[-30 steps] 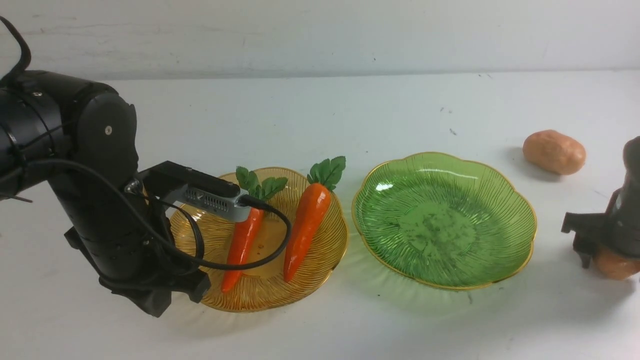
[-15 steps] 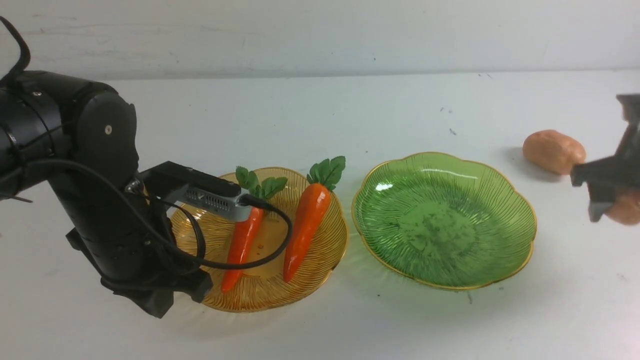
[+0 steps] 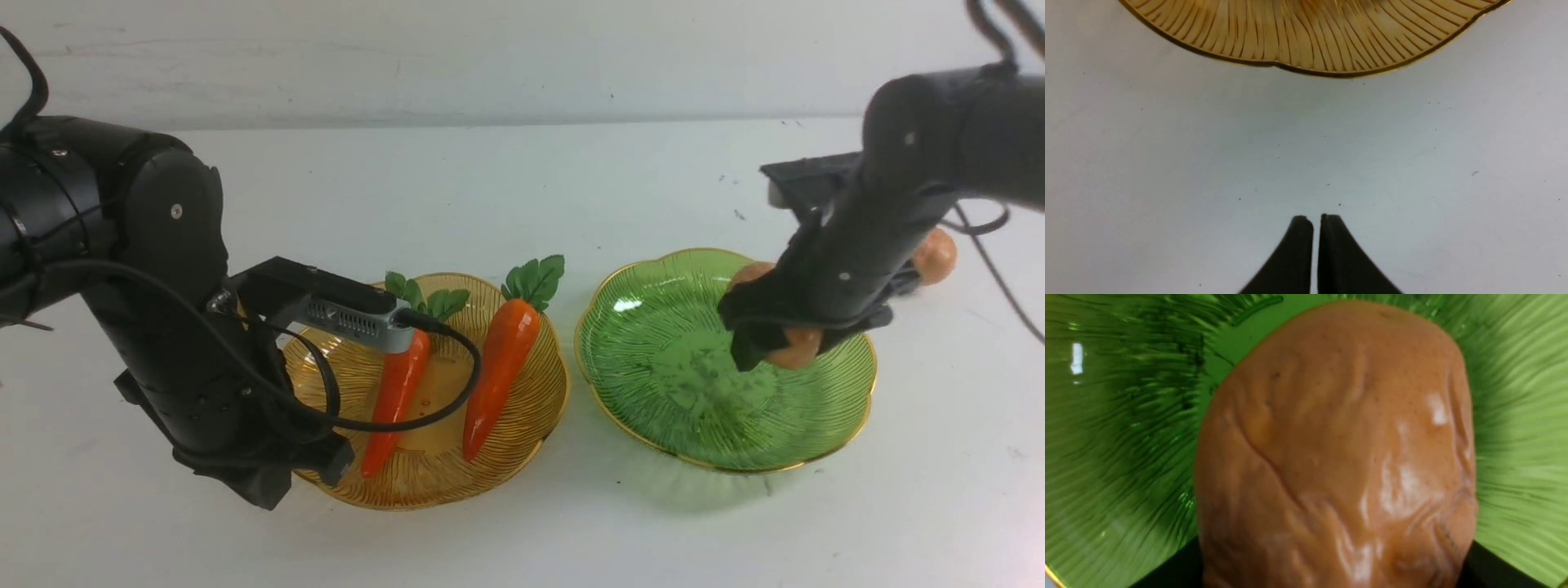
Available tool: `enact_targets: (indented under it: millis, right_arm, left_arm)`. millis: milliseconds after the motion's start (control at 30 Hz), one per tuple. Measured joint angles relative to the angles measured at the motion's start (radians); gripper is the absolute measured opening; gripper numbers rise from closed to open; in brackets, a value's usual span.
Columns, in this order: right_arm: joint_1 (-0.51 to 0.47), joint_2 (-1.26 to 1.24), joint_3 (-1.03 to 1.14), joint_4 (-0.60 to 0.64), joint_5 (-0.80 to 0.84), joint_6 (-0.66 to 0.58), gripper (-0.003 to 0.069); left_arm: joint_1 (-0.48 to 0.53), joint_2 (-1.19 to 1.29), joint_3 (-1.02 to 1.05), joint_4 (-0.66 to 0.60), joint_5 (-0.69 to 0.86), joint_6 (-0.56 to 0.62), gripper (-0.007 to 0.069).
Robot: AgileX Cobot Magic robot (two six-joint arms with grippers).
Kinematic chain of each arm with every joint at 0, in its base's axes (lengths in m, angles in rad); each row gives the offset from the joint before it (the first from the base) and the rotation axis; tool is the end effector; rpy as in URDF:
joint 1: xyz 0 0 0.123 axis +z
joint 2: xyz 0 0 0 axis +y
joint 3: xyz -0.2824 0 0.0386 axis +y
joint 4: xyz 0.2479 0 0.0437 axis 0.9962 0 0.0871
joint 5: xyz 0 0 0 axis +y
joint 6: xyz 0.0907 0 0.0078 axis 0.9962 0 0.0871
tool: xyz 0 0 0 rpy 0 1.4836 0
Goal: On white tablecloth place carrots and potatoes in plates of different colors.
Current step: 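Put the potato onto the plate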
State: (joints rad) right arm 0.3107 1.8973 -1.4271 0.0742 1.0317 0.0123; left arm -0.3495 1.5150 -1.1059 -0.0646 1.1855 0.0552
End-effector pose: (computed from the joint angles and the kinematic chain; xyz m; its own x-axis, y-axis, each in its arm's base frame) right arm 0.3620 0.1223 0.2150 -0.9550 -0.2538 -0.1533 -0.2668 0.9612 0.0707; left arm 0.2549 -0.0987 0.2579 -0.9265 0.3705 -0.0659 0.3742 0.9255 -0.0577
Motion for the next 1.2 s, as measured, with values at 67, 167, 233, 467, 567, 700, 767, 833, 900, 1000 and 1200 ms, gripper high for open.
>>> enact_targets:
  millis: [67, 167, 233, 467, 567, 700, 767, 833, 900, 1000, 1200]
  right_arm:
    - [0.023, 0.019, -0.003, -0.027, -0.049, 0.001, 0.0549]
    - [0.024, 0.021, -0.011, -0.046, -0.073, 0.003, 0.0631]
    - [0.024, 0.021, -0.022, -0.057, -0.071, 0.003, 0.0659]
    - [0.024, 0.021, -0.102, -0.104, 0.014, 0.003, 0.0679]
    - [0.01, 0.021, -0.163, -0.148, 0.041, 0.003, 0.0589]
    - [-0.094, 0.023, -0.239, -0.157, 0.032, 0.004, 0.0253]
    - [-0.189, 0.036, -0.266, -0.155, -0.006, -0.002, 0.007]
    - [-0.265, 0.06, -0.284, -0.126, -0.038, -0.033, 0.0011]
    - [-0.318, 0.084, -0.295, -0.085, -0.049, -0.064, 0.002]
    - [-0.383, 0.132, -0.301, -0.01, -0.078, -0.142, 0.0123]
    - [-0.402, 0.228, -0.304, 0.056, -0.18, -0.246, 0.0583]
  left_arm:
    - [0.0, 0.0, 0.0, 0.0, 0.0, 0.0, 0.0007]
    - [0.0, 0.0, 0.0, 0.0, 0.0, 0.0, 0.0007]
    - [0.0, 0.0, 0.0, 0.001, 0.0, 0.0, 0.0007]
    - [0.0, 0.0, 0.0, 0.014, -0.001, -0.002, 0.0007]
    - [0.0, 0.0, 0.0, 0.016, -0.001, -0.008, 0.0007]
    - [0.0, 0.0, 0.0, 0.019, -0.002, -0.012, 0.0007]
    - [0.0, 0.0, 0.0, 0.021, -0.002, -0.012, 0.0007]
    - [0.0, 0.0, 0.0, 0.022, -0.002, -0.012, 0.0007]
    - [0.0, 0.0, 0.0, 0.024, -0.002, -0.012, 0.0007]
    - [0.0, 0.0, 0.0, 0.025, -0.005, -0.012, 0.0007]
    - [0.0, 0.0, 0.0, 0.036, -0.011, -0.013, 0.0007]
